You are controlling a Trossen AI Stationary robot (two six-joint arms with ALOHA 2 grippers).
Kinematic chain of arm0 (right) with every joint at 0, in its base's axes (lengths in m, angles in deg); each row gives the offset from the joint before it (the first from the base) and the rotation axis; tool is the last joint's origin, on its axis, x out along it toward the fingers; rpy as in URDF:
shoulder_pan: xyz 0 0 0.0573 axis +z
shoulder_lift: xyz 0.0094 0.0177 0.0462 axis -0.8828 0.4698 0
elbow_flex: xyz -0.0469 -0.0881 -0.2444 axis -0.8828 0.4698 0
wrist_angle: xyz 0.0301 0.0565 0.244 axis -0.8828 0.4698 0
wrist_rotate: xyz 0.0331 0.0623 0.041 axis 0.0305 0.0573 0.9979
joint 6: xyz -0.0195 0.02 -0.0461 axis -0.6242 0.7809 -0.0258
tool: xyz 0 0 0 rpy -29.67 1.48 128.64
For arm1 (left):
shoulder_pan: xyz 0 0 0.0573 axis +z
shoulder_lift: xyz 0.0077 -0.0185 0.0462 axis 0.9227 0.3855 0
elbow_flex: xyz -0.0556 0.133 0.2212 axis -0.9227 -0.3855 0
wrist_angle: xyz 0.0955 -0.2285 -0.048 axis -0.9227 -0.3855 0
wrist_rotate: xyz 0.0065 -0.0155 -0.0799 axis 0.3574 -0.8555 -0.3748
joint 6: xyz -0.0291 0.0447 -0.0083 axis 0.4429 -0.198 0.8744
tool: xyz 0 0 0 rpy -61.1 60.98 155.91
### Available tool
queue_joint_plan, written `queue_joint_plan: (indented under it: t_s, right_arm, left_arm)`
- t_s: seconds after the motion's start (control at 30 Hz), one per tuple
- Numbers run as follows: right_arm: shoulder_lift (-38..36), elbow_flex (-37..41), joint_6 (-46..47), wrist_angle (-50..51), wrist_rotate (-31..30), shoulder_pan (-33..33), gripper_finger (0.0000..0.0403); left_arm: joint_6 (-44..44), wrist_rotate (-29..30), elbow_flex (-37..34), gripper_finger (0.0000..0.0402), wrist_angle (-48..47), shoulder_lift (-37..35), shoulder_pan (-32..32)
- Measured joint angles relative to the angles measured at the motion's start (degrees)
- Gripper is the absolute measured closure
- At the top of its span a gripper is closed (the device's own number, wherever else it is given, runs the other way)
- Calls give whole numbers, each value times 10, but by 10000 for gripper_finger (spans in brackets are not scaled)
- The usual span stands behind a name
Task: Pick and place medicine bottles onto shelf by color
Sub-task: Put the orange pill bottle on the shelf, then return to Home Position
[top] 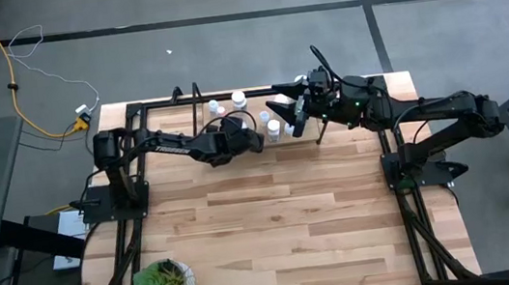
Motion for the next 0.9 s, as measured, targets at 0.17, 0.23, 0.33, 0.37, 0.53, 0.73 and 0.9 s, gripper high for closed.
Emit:
queue_joint_plan:
  t_s: [0.17,0.23,0.33,0.37,0.53,0.73,0.9]
  right_arm:
    - [0,0,0,0,0,0,130]
    - [0,0,0,0,0,0,130]
    - [0,0,7,0,0,0,130]
    - [0,0,10,0,0,0,130]
    - [0,0,13,0,0,0,130]
    - [0,0,13,1,0,0,130]
    - [0,0,13,2,0,0,130]
  left_arm:
    - [-20,-16,0,163,1,0,10]
    - [-19,-22,0,150,0,0,13]
    - [-26,-38,0,132,0,0,18]
    - [-28,-44,0,128,-1,-1,19]
    - [-44,-47,0,120,-9,-29,22]
    - [-101,-38,0,119,-15,-87,22]
    - [-147,-56,0,119,-18,-167,19]
